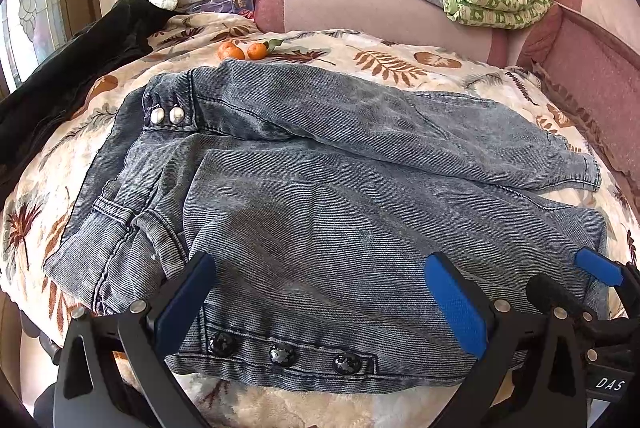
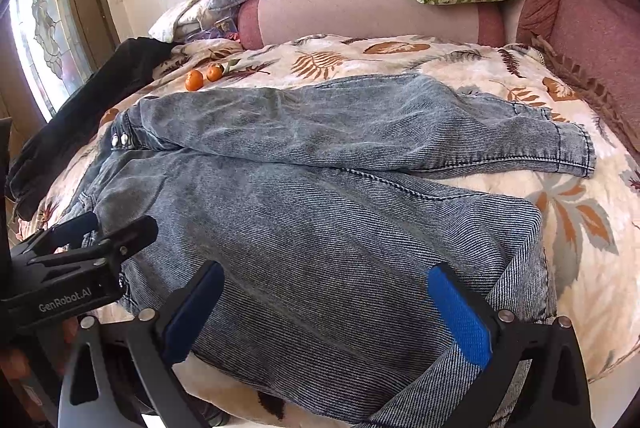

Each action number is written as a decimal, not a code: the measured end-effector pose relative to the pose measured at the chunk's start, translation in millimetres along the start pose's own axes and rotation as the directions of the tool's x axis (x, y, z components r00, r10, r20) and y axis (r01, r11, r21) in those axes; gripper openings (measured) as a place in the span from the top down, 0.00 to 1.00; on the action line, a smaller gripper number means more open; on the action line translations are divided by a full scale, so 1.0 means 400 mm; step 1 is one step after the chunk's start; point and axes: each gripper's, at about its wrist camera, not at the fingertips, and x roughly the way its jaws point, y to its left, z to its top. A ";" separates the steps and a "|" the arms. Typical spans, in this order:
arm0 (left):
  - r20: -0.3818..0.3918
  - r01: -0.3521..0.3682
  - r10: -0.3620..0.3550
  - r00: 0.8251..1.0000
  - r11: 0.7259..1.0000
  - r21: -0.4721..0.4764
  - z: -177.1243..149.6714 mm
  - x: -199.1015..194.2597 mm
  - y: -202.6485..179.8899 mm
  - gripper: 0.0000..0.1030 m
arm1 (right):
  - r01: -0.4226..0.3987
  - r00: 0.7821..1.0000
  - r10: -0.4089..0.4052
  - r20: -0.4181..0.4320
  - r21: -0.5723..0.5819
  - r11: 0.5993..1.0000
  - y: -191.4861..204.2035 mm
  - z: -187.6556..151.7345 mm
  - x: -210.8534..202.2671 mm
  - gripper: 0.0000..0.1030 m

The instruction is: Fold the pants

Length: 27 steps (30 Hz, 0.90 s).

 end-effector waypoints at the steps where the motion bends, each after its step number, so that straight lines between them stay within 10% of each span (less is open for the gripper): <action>1: 0.001 0.000 0.000 1.000 1.000 0.000 0.000 0.000 0.000 0.00 | 0.004 1.000 -0.004 0.006 -0.003 1.000 0.000 0.001 -0.002 0.00; 13: 0.071 0.282 -0.274 0.959 0.951 -0.129 0.090 -0.075 0.116 0.00 | -0.156 0.982 0.144 0.122 0.092 0.983 -0.125 0.083 -0.115 0.00; 16: -0.068 0.261 -0.269 0.961 0.959 -0.106 0.126 -0.019 0.141 0.00 | -0.132 0.988 0.118 0.098 0.154 0.979 -0.247 0.154 -0.109 0.00; 20: -0.028 0.183 -0.190 0.981 0.969 -0.165 0.176 -0.010 0.224 0.00 | 0.005 1.000 0.004 -0.030 0.296 0.955 -0.438 0.216 -0.053 0.00; 27: -0.069 0.114 -0.141 0.988 0.948 -0.298 0.164 0.041 0.327 0.00 | -0.110 0.939 0.247 -0.242 0.468 0.877 -0.527 0.106 0.035 0.00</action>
